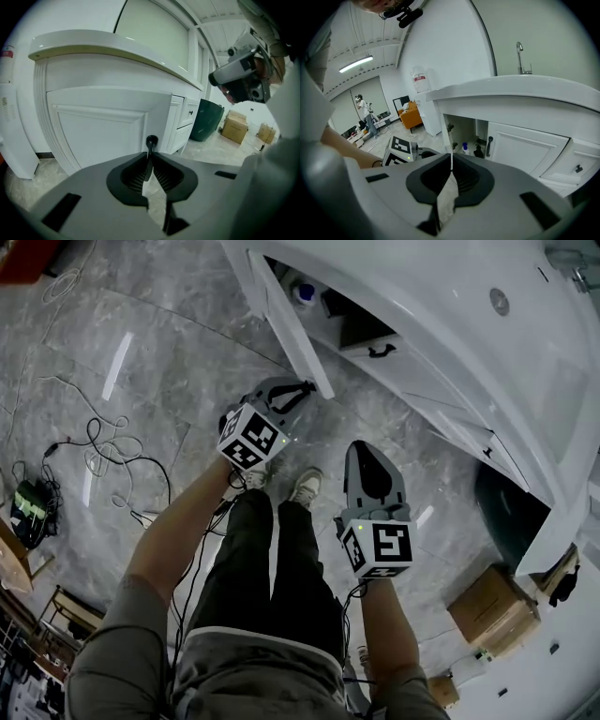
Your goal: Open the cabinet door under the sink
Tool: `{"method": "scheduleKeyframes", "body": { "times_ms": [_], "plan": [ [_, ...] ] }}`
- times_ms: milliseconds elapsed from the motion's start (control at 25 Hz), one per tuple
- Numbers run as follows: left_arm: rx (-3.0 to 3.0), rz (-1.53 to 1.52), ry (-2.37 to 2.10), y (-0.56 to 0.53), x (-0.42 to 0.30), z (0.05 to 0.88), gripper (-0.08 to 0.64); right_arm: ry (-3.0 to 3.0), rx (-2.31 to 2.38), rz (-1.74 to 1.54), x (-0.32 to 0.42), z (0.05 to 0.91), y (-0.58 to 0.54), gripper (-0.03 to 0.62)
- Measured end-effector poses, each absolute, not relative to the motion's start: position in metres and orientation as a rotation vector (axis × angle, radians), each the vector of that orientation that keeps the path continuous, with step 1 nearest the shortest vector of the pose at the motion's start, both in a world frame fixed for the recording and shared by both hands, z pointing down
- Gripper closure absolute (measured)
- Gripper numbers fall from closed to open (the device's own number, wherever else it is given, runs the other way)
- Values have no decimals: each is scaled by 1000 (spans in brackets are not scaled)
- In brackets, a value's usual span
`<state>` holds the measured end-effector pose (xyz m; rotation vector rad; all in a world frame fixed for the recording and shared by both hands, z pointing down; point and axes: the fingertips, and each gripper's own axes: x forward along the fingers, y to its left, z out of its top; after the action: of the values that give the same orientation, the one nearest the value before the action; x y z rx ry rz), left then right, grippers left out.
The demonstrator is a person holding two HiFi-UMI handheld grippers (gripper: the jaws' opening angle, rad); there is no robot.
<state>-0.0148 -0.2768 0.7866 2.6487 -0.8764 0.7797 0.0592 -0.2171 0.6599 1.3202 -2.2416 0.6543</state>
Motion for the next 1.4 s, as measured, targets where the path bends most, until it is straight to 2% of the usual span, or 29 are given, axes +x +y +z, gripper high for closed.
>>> {"method": "scheduleKeyframes", "body": {
  "times_ms": [400, 760, 1040, 1400],
  "plan": [
    [2657, 715, -920, -237, -124, 790, 510, -2238, 1159, 691, 7, 686, -207, 558],
    [2402, 795, -1494, -241, -273, 788, 503, -2271, 975, 683, -51, 699, -197, 558],
    [2384, 667, -1525, -223, -267, 766, 505, -2272, 984, 671, -54, 690, -196, 558],
    [2398, 662, -1535, -210, -256, 721, 509, -2277, 1057, 670, -32, 662, -199, 558]
  ]
}}
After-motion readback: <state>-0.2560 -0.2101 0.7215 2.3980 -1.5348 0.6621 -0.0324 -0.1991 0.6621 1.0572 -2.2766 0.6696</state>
